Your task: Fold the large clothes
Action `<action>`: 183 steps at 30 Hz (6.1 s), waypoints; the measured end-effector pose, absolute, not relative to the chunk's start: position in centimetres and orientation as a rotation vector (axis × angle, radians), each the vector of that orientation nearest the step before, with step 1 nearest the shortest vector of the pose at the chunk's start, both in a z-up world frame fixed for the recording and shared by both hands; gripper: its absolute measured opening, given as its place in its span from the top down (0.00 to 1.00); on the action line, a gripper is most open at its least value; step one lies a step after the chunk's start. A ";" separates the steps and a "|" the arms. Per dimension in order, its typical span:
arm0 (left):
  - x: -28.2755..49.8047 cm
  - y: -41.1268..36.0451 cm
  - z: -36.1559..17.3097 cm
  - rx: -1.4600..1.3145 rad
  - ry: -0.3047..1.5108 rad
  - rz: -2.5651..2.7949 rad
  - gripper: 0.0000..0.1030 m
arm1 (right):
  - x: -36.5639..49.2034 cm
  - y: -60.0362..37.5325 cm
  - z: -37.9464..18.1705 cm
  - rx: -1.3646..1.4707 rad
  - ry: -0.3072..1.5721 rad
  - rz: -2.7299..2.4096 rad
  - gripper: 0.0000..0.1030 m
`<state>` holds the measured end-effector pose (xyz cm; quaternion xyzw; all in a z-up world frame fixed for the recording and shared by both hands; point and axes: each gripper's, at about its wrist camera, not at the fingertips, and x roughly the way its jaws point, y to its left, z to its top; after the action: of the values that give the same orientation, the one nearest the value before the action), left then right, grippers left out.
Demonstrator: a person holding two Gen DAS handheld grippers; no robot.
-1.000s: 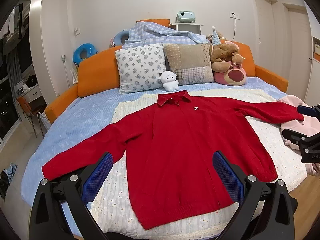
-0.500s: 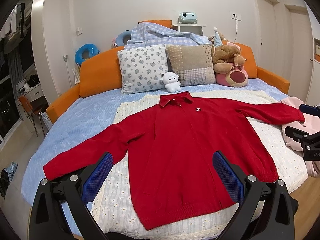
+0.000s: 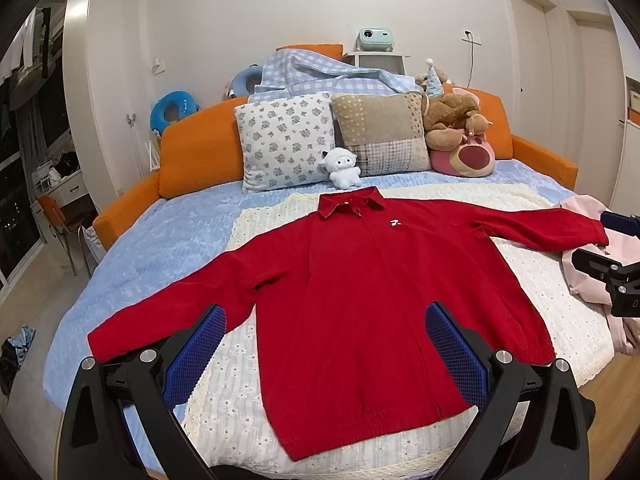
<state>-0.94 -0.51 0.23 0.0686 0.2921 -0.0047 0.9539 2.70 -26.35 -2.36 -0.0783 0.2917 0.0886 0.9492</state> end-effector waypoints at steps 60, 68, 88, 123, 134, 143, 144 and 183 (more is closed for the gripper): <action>4.7 14.6 -3.2 -0.126 0.662 0.140 0.02 | 9.0 -16.5 -2.5 -0.244 0.557 0.374 0.05; 7.4 30.7 -11.0 -0.499 0.827 0.211 0.02 | 12.9 -6.3 -5.0 -0.287 0.626 0.568 0.05; 10.9 45.8 -20.9 -0.832 0.963 0.349 0.02 | 15.4 0.2 -13.4 -0.317 0.806 0.724 0.05; 15.0 4.4 -5.9 0.303 0.759 -0.310 0.83 | 21.8 -18.1 -11.8 -0.076 0.848 0.502 0.29; 7.6 -4.0 -15.8 0.323 0.806 -0.625 0.83 | 37.5 -9.7 -8.4 0.027 0.941 0.668 0.27; 7.1 -1.9 -17.0 0.214 0.749 -0.653 0.83 | 52.5 6.1 -19.0 0.124 1.193 0.694 0.32; 6.9 -1.7 -17.2 0.212 0.749 -0.660 0.83 | 53.9 7.2 -20.5 0.144 1.222 0.691 0.34; 6.7 -2.9 -19.5 0.377 0.797 -0.715 0.82 | 57.6 8.1 -24.4 0.124 1.206 0.793 0.97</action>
<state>6.67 -2.89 -19.47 0.1784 0.3775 -0.3386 0.8432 57.60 8.13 -24.44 0.0568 0.5516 0.3625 0.7490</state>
